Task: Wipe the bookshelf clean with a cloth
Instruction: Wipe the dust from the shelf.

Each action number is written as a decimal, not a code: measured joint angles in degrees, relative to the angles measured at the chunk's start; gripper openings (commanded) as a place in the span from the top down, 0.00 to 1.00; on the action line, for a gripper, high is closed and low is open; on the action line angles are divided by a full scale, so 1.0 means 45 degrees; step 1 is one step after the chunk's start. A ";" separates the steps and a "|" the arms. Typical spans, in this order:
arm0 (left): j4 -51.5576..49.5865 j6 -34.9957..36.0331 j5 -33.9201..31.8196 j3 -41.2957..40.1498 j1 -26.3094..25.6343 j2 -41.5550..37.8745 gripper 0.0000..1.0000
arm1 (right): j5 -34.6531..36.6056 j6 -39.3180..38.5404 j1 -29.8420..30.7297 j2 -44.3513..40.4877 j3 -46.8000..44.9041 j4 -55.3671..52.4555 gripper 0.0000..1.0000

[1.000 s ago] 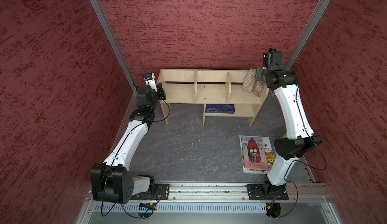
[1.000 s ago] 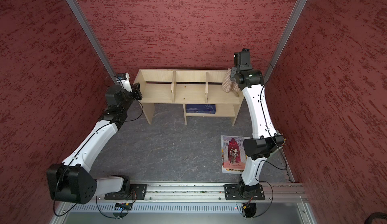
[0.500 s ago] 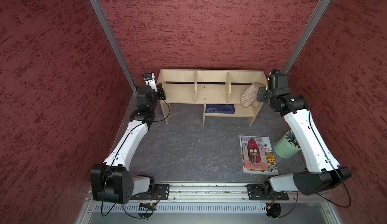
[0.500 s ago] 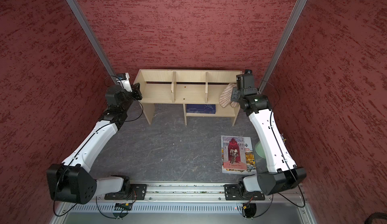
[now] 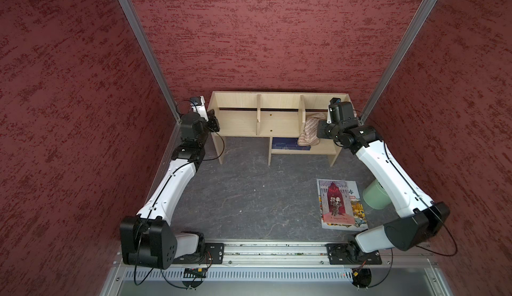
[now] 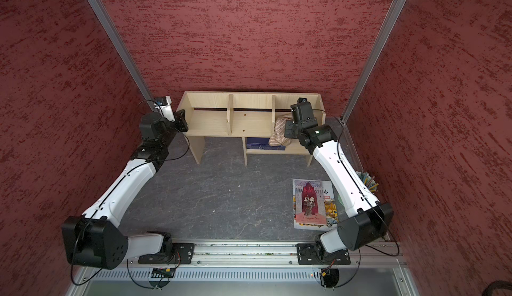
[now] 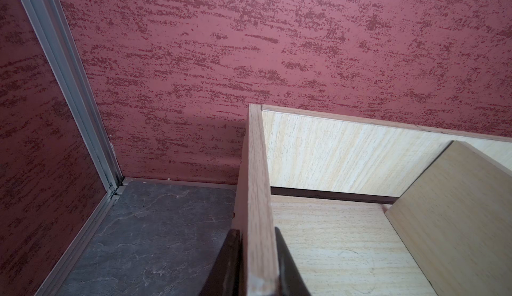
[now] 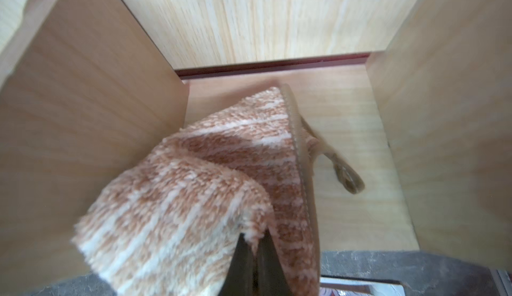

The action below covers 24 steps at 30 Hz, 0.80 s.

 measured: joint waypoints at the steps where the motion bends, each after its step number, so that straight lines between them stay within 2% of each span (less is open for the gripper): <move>1: 0.0000 0.0000 0.0000 0.0000 0.0000 0.0000 1.00 | 0.0015 0.0000 -0.0058 0.0345 0.0403 0.0000 1.00; 6: 0.0005 0.0000 0.0005 0.0000 0.0000 0.0000 1.00 | -0.0068 0.0000 -0.0364 0.2244 0.2890 -0.0170 1.00; 8: 0.0005 0.0000 0.0010 0.0000 0.0000 0.0000 1.00 | -0.0146 0.0010 -0.0384 0.2545 0.3152 -0.0102 1.00; 15: 0.0010 0.0000 0.0010 0.0000 0.0000 0.0005 1.00 | 0.0180 -0.0024 -0.0359 0.1477 0.0622 0.0175 1.00; 24: 0.0019 0.0000 0.0005 0.0005 0.0000 0.0010 1.00 | 0.2215 -0.0806 -0.0432 0.0797 0.0500 -0.0680 1.00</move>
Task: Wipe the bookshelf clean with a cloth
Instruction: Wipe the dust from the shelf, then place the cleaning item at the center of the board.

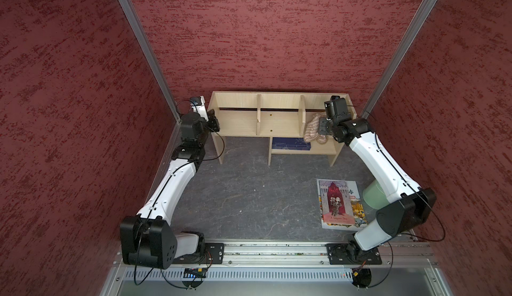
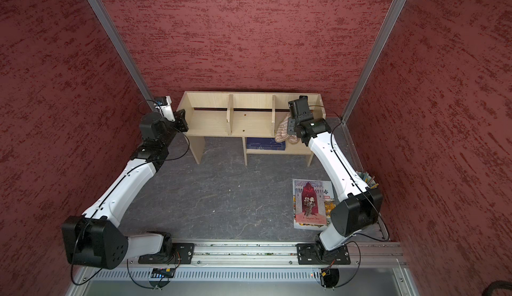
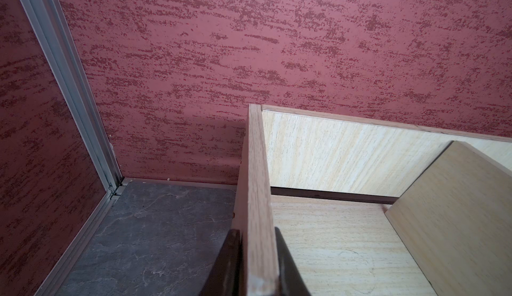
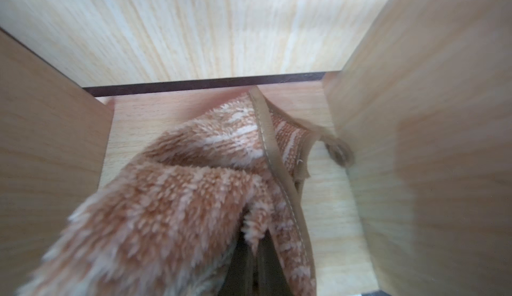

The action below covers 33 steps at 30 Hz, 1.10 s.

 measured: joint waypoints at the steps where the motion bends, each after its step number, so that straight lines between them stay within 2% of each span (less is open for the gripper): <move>1: 0.0000 0.0000 0.0000 0.0000 0.0000 0.0000 1.00 | 0.0126 -0.0015 -0.0010 -0.0189 0.0015 -0.0146 1.00; 4: -0.0024 -0.0005 0.0005 0.0019 0.0005 0.0000 1.00 | 0.0078 -0.0039 -0.0010 -0.1132 0.0005 -0.0583 1.00; 7: -0.0243 -0.0083 0.0053 0.0170 0.0058 0.0058 0.87 | -0.0559 0.0005 0.0194 -0.2875 -0.0199 -0.0792 1.00; 9: -0.0398 -0.0112 0.0199 0.0316 0.0141 0.0131 0.69 | -0.0913 0.0097 0.0641 -0.4114 -0.0374 -0.0947 1.00; 11: -0.0636 -0.0976 0.0568 0.0403 0.0204 0.0170 0.49 | -0.1161 0.0277 0.1603 -0.5260 -0.0777 -0.1054 1.00; 13: -0.1001 -0.1579 0.0792 0.0408 0.0199 0.0170 0.36 | -0.1234 0.0554 0.2871 -0.6149 -0.1452 -0.1166 1.00; 14: -0.1171 -0.1778 0.0884 0.0408 0.0170 0.0170 0.14 | -0.1224 0.0758 0.3614 -0.6509 -0.1894 -0.1205 1.00; 15: -0.1321 -0.1967 0.0908 0.0408 0.0155 0.0165 0.01 | -0.1200 0.0928 0.4206 -0.6713 -0.2307 -0.1209 1.00; 20: -0.2463 -0.2414 0.0461 0.0612 0.0155 -0.0015 0.00 | -0.1146 0.1836 0.6941 -0.6819 -0.4571 -0.0724 1.00; 23: -0.3240 -0.2472 -0.0117 0.0714 0.0155 -0.0534 0.00 | -0.1151 0.2390 0.8106 -0.6348 -0.5712 0.0219 1.00; 28: -0.4269 -0.2662 -0.0918 0.0539 0.0141 -0.2288 0.00 | -0.1205 0.3755 0.8762 -0.4915 -0.8038 0.2871 1.00; 33: -0.4736 -0.2705 -0.1355 -0.1049 -0.0005 -0.3857 0.00 | -0.1234 0.4818 0.8772 -0.2924 -0.9306 0.5051 1.00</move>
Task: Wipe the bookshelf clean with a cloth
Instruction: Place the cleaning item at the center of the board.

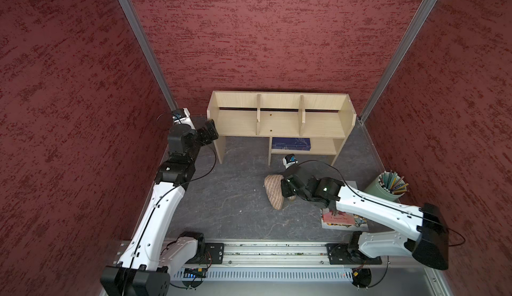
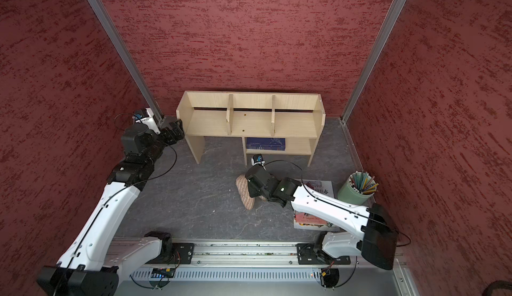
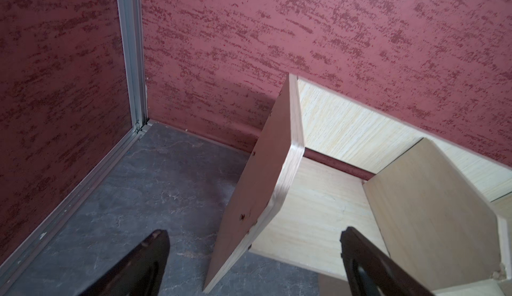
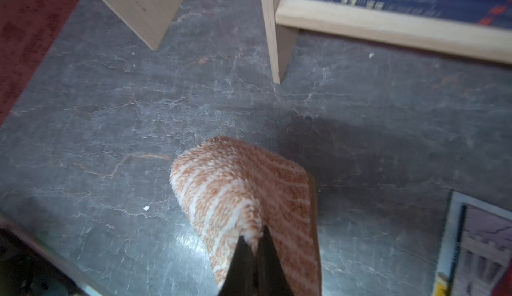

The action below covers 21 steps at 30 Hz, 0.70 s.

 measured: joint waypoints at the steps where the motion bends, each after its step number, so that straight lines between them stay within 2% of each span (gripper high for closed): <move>1: -0.0209 -0.0053 -0.0044 -0.0437 0.0000 -0.0194 0.00 | -0.0015 0.0146 0.0000 0.0442 -0.0078 0.0403 1.00; 2: -0.0418 -0.0112 -0.0068 -0.0821 0.0000 -0.0325 0.00 | -0.0039 0.0301 -0.0005 0.0962 -0.0121 0.0840 1.00; 3: -0.0656 -0.0223 -0.0063 -0.1224 0.0005 -0.0447 0.00 | -0.0068 0.0418 -0.0005 0.1404 -0.0131 0.1190 0.96; 7: -0.1472 -0.0641 0.0000 -0.2259 -0.0083 -0.0758 0.00 | -0.0282 0.0733 -0.0131 0.2798 -0.0238 0.2278 0.49; 9: -0.1763 -0.0821 0.0015 -0.2497 -0.0277 -0.0845 0.00 | -0.0301 0.0831 -0.0228 0.2817 -0.0466 0.2443 0.18; 11: -0.1987 -0.0913 -0.0083 -0.2652 -0.0525 -0.0986 0.00 | -0.0262 0.0767 -0.0316 0.2516 -0.0588 0.2370 0.02; 14: -0.2273 -0.1005 -0.0622 -0.2744 -0.0709 -0.1297 0.00 | 0.0068 0.0461 -0.0374 0.1311 -0.0607 0.1923 0.02; 17: -0.2263 -0.0913 -0.1574 -0.2710 -0.0680 -0.1491 0.00 | 0.0549 0.0199 -0.0719 -0.0763 -0.0617 0.1292 0.02; 21: -0.1826 -0.0330 -0.2667 -0.2361 -0.0423 -0.0947 0.00 | 0.1394 -0.0141 -0.2370 -0.3764 -0.0617 0.0228 0.02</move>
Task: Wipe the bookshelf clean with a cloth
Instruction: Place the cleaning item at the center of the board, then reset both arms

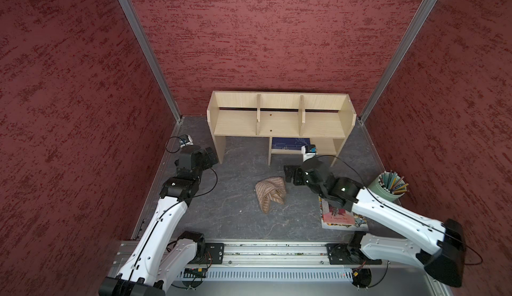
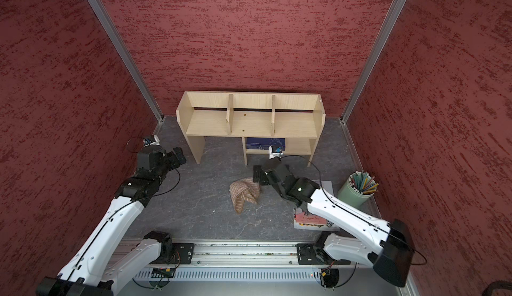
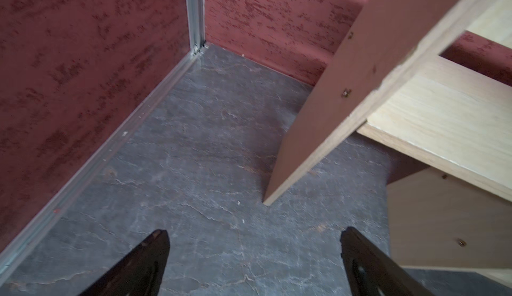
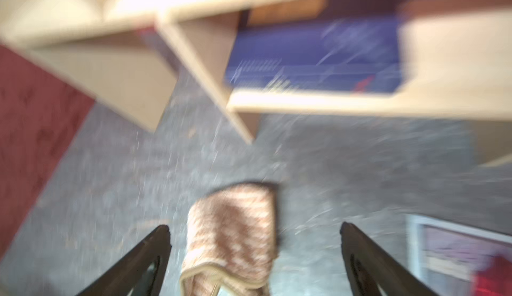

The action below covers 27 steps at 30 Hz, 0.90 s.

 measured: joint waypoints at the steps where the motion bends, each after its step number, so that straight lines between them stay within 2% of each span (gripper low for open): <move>1: 0.0228 0.0141 -0.0253 0.0151 0.0117 0.0325 0.00 | 0.0340 -0.0073 -0.0631 -0.0665 0.0000 -0.0345 0.02; 3: 0.0826 0.0359 -0.0733 0.0325 0.0447 0.1083 0.00 | 0.1156 -0.0146 -0.1875 -0.1525 0.0189 -0.1239 0.02; 6: 0.1904 0.0432 -0.1166 0.0248 0.1107 0.2278 0.00 | 0.2812 -0.0457 -0.3342 -0.1778 0.0631 -0.2205 0.02; 8: 0.3152 0.0597 -0.1239 -0.0335 0.1535 0.2803 0.00 | 0.3934 -0.1209 -0.3759 -0.1710 0.0539 -0.1996 0.02; 12: 0.6329 0.1195 -0.1161 -0.2705 0.2176 0.3196 0.00 | 0.5591 -0.2540 -0.4551 -0.1049 -0.0782 -0.0189 0.02; 16: 0.8825 0.1744 -0.1103 -0.4401 0.2361 0.3769 0.00 | 0.5319 -0.2754 -0.6790 -0.0491 -0.2380 0.1549 0.02; 19: 0.9641 0.1996 -0.0627 -0.4639 0.2477 0.4308 0.00 | 0.5178 -0.3055 -0.8102 0.0296 -0.2943 0.2827 0.02; 23: 1.0797 0.2040 0.0291 -0.4629 0.2749 0.4556 0.00 | 0.4444 -0.4143 -0.8913 0.1739 -0.3594 0.5425 0.02; 27: 1.2269 0.2069 0.1190 -0.4692 0.2919 0.5523 0.00 | 0.2385 -0.5440 -0.9602 0.3390 -0.4745 0.8806 0.02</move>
